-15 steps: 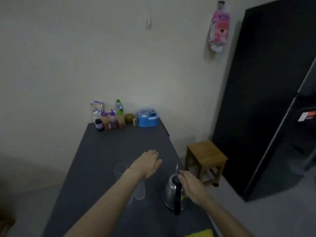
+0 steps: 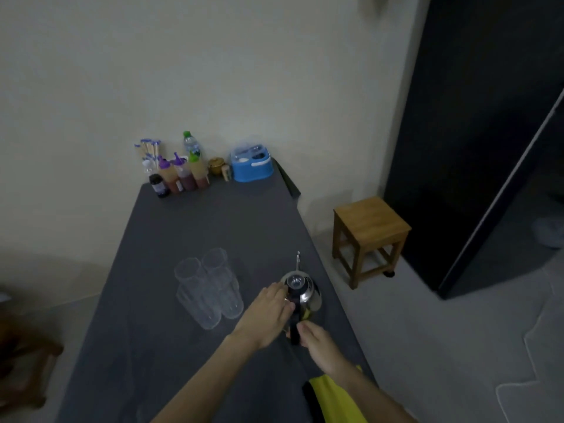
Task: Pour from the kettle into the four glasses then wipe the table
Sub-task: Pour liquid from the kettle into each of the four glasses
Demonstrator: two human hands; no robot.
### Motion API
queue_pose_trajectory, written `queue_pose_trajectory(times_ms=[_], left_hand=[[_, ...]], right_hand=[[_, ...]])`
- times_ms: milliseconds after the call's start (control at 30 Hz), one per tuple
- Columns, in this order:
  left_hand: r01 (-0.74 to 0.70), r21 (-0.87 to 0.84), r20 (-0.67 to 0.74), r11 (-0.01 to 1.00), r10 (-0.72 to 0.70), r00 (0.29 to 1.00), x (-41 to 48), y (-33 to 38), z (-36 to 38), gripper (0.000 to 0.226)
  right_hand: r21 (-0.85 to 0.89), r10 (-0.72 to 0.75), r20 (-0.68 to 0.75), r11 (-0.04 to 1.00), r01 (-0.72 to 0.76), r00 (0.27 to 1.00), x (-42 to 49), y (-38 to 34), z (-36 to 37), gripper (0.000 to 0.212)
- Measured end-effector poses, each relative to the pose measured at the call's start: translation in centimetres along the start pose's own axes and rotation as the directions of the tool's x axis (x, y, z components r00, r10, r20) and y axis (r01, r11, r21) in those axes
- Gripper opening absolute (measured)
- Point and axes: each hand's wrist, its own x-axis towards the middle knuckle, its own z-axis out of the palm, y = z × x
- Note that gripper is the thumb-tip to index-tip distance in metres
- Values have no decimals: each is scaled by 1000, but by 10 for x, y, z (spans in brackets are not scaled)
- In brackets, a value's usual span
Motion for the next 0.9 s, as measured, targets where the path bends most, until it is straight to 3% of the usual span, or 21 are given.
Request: queue_pose_trajectory(times_ms=[133, 267, 367, 467, 667, 767, 900], left_hand=[[21, -94, -93, 995, -30, 995, 4, 7, 18, 56], [-62, 84, -69, 995, 68, 995, 12, 10, 30, 62], [-186, 115, -47, 976, 192, 980, 17, 11, 37, 68], [-246, 185, -55, 951, 260, 964, 15, 17, 50, 66], [-207, 233, -103, 950, 235, 966, 14, 29, 67, 62], [-173, 249, -128, 953, 210, 969, 17, 30, 65, 62], [-122, 266, -97, 956, 152, 984, 23, 22, 62, 63]], right_hand=[[75, 6, 53, 997, -9, 999, -2, -3, 1, 35], [72, 11, 72, 997, -16, 997, -7, -4, -10, 35], [34, 32, 30, 999, -33, 999, -12, 3, -33, 37], [57, 61, -28, 997, -59, 998, -17, 13, -59, 37], [185, 114, -212, 980, -75, 971, -16, 11, -67, 36], [292, 169, -351, 954, -64, 921, -13, 0, -53, 31], [480, 232, -402, 877, -11, 886, -8, -11, -41, 29]])
